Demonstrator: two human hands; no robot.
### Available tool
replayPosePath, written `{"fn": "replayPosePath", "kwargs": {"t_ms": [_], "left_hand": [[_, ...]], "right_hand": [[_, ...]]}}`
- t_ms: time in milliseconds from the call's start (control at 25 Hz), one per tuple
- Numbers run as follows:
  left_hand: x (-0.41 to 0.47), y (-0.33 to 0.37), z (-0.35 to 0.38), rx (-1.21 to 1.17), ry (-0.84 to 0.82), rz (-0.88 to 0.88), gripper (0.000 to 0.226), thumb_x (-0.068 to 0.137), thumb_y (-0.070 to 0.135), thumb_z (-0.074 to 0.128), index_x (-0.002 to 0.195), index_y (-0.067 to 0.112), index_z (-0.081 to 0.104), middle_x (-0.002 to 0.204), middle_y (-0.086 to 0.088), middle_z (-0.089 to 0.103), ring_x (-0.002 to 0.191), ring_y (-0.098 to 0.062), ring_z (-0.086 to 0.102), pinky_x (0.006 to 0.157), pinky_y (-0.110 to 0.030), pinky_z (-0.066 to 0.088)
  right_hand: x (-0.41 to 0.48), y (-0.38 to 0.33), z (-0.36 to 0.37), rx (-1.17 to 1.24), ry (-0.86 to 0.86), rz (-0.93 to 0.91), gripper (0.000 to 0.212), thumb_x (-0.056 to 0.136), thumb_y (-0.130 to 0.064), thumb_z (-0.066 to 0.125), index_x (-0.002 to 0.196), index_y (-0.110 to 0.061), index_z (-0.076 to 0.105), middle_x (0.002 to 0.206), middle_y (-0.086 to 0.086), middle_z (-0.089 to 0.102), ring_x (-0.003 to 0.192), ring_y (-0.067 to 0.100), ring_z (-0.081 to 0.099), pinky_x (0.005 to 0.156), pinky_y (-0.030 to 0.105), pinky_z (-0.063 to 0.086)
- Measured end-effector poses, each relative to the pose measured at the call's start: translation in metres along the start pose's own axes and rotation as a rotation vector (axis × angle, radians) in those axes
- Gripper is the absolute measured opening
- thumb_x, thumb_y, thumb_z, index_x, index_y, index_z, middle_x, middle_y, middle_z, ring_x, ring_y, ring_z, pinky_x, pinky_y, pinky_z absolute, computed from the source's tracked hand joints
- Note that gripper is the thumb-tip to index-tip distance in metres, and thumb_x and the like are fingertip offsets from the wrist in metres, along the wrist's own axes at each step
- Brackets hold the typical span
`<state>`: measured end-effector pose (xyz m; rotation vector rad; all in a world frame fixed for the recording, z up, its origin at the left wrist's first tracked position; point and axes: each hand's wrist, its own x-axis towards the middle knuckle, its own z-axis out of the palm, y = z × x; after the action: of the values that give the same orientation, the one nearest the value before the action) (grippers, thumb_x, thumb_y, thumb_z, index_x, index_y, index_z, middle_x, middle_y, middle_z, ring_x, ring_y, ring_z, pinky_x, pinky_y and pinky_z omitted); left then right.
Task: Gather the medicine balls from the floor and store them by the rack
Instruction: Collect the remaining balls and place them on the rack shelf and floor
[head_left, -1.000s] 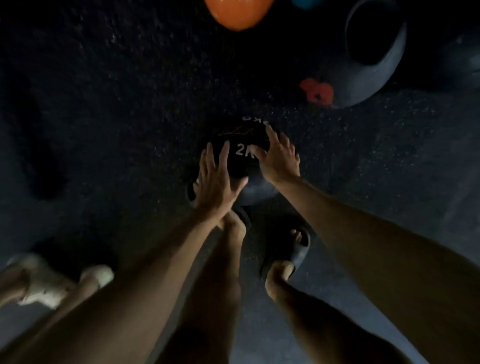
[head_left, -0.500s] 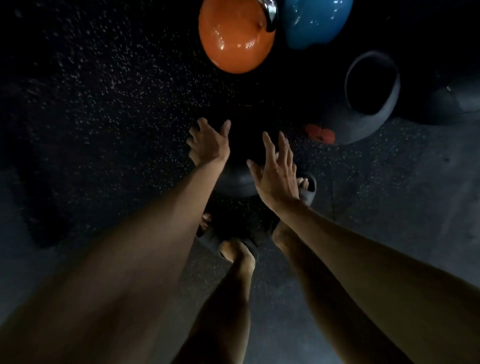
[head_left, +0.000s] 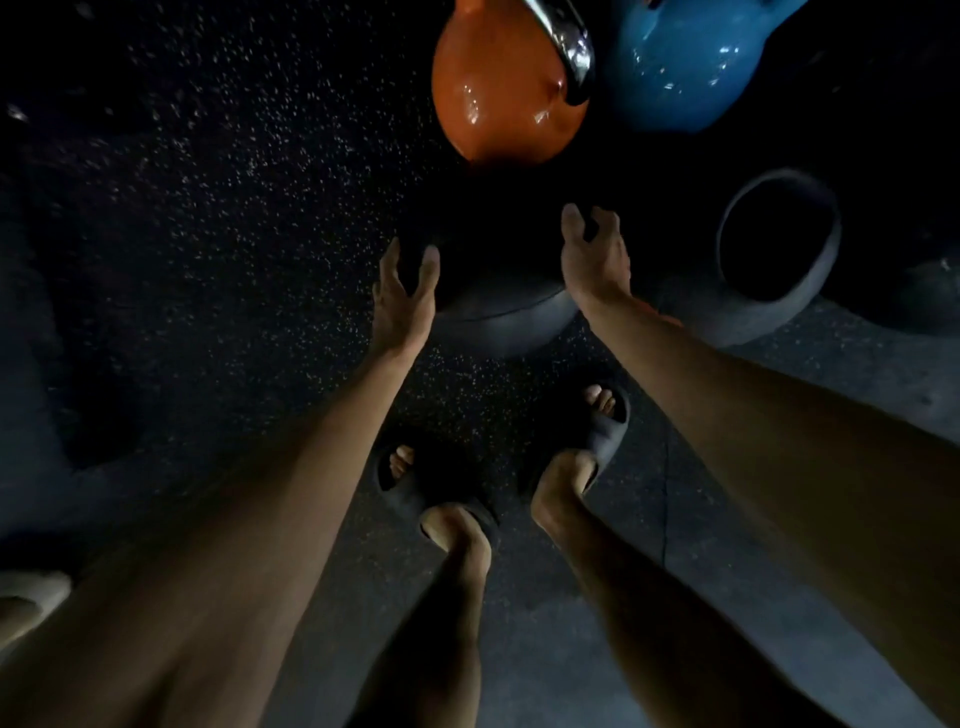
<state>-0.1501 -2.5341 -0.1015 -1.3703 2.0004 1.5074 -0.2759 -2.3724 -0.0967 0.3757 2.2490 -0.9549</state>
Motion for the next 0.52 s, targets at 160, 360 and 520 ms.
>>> {"fn": "replayPosePath", "kwargs": {"t_ms": [160, 360, 520], "left_hand": [[0.020, 0.017, 0.002, -0.256, 0.051, -0.130, 0.074, 0.096, 0.068, 0.038, 0.158, 0.030, 0.023, 0.162, -0.001, 0.028, 0.145, -0.023, 0.034, 0.117, -0.041, 0.031], [0.041, 0.014, 0.009, -0.421, 0.019, -0.320, 0.092, 0.067, 0.093, 0.045, 0.147, 0.049, 0.034, 0.158, 0.004, 0.035, 0.139, -0.028, 0.041, 0.109, -0.063, 0.037], [0.032, 0.010, 0.010, -0.481, 0.022, -0.303, 0.084, 0.074, 0.086, 0.050, 0.146, 0.044, 0.041, 0.146, 0.007, 0.048, 0.126, -0.020, 0.051, 0.108, -0.052, 0.044]], "right_hand": [[0.026, 0.014, -0.008, 0.126, -0.087, 0.071, 0.071, 0.097, -0.067, 0.031, 0.155, -0.026, 0.031, 0.154, 0.006, 0.044, 0.140, 0.027, 0.042, 0.116, 0.046, 0.036], [0.048, 0.015, -0.001, 0.279, -0.196, 0.093, 0.063, 0.101, -0.064, 0.029, 0.154, -0.031, 0.033, 0.156, 0.001, 0.040, 0.142, 0.022, 0.039, 0.116, 0.039, 0.033], [0.031, 0.020, -0.001, 0.299, -0.150, 0.136, 0.061, 0.099, -0.064, 0.035, 0.151, -0.032, 0.037, 0.152, 0.002, 0.045, 0.138, 0.024, 0.044, 0.116, 0.045, 0.035]]}}
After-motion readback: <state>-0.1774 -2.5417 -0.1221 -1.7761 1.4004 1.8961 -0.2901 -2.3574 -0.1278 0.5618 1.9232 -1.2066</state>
